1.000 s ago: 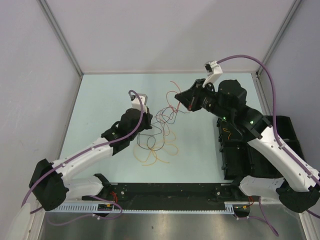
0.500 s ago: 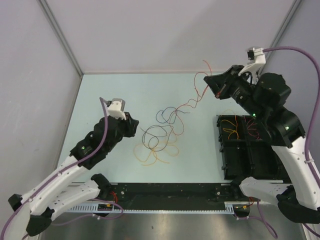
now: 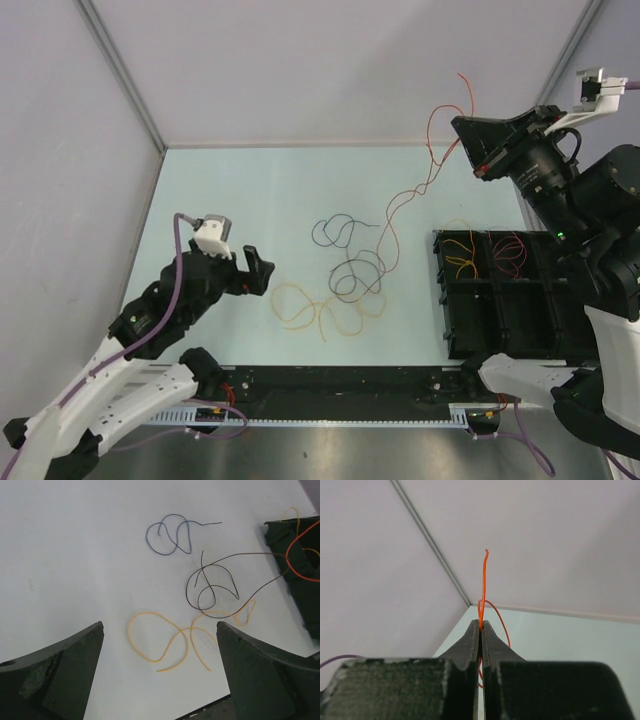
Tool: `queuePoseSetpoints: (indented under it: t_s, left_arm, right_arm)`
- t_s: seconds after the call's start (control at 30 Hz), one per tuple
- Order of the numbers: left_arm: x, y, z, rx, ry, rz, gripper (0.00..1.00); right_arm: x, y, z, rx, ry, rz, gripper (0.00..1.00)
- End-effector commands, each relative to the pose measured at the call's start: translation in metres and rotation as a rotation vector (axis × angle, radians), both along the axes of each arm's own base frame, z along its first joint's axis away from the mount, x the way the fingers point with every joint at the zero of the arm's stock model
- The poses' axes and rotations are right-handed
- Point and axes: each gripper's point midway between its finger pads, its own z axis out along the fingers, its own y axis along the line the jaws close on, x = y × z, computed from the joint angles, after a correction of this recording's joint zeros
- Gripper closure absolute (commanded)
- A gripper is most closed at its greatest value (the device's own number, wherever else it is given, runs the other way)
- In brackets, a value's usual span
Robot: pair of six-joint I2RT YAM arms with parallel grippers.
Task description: Untangle the cables
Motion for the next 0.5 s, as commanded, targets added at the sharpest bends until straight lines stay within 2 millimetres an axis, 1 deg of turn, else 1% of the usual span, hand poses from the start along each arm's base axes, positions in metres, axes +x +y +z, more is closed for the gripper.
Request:
queuePoseSetpoints:
  t_s: [0.0,0.03,0.07,0.1,0.13,0.17,0.2,0.23,0.27,0.3,0.33,0.37,0.4,0.47]
  left_arm:
    - [-0.001,-0.052,-0.005,-0.182,0.032,-0.153,0.00]
    - [0.002,-0.059,-0.011,-0.195,0.048,-0.164,0.00]
    - [0.004,-0.065,-0.024,-0.195,0.074,-0.165,0.00]
    - [0.009,-0.071,-0.023,-0.221,0.069,-0.165,0.00]
    - [0.012,-0.074,-0.027,-0.219,0.081,-0.165,0.00]
    - [0.017,-0.079,-0.034,-0.208,0.097,-0.159,0.00]
    - [0.019,-0.080,-0.037,-0.200,0.105,-0.159,0.00]
    - [0.021,-0.082,-0.039,-0.195,0.110,-0.156,0.01]
    - [0.023,-0.083,-0.039,-0.188,0.115,-0.157,0.01]
    - [0.023,-0.084,-0.039,-0.182,0.113,-0.159,0.01]
    - [0.024,-0.083,-0.036,-0.181,0.105,-0.159,0.01]
    - [0.024,-0.080,-0.035,-0.173,0.104,-0.150,0.01]
    - [0.022,-0.077,-0.031,-0.173,0.088,-0.150,0.00]
    - [0.022,-0.068,-0.027,-0.153,0.076,-0.123,0.00]
  right_arm:
    - [-0.005,0.002,0.015,0.013,-0.049,0.025,0.96]
    - [0.003,0.008,-0.001,0.005,-0.005,0.029,0.95]
    - [0.005,0.010,-0.009,0.005,0.013,0.036,0.94]
    - [0.001,0.014,-0.015,0.014,0.015,0.062,0.90]
    - [0.010,0.023,-0.039,-0.001,0.069,0.079,0.85]
    - [0.010,0.030,-0.052,-0.004,0.099,0.110,0.76]
    - [0.005,0.037,-0.059,-0.002,0.107,0.157,0.60]
    - [0.006,0.045,-0.071,-0.009,0.134,0.193,0.48]
    - [0.009,0.055,-0.095,-0.028,0.192,0.228,0.39]
    - [0.010,0.064,-0.115,-0.059,0.254,0.260,0.27]
    - [0.012,0.066,-0.128,-0.081,0.295,0.263,0.16]
    - [0.014,0.066,-0.140,-0.109,0.330,0.250,0.12]
    - [0.020,0.058,-0.159,-0.142,0.393,0.185,0.11]
    - [0.024,0.049,-0.172,-0.161,0.423,0.129,0.10]
